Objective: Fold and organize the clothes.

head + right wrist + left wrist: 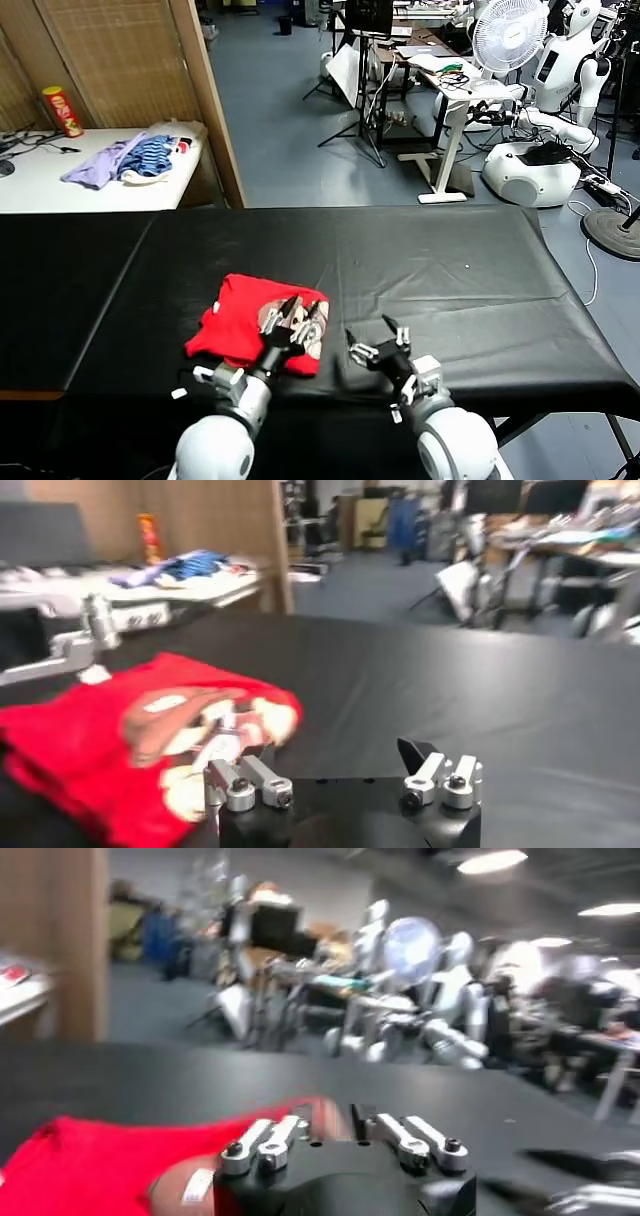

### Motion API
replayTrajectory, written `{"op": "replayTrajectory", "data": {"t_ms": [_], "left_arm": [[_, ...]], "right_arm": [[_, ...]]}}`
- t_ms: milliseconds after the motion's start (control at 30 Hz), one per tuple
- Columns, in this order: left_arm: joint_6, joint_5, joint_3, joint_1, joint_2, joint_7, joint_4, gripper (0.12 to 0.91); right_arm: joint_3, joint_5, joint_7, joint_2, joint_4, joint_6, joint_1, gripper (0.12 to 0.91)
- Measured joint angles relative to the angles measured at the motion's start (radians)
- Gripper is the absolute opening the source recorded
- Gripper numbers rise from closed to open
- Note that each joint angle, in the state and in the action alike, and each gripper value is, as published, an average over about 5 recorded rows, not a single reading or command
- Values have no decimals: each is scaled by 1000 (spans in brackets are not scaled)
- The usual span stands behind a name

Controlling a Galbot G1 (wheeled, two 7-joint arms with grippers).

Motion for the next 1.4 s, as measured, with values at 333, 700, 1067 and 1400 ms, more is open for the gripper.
{"op": "replayTrajectory", "data": {"t_ms": [333,700,1067,1400], "left_arm": [[-93,-40,-64,57,33,-12,-67,797],[-181,-58,-143,134,30,-32,-63,798],[-234,18,-219,198,48,-75,-15,798],[-194,20,-254,272,116,-130,-38,798]], "right_arm": [[-78,235,109,66,-124,-27,118,775],[-123,180,53,110,-295,33,225,268],[-102,-183,-110,8,-332,299,240,287],[-6,-260,-6,-61,-88,478,-40,769]]}}
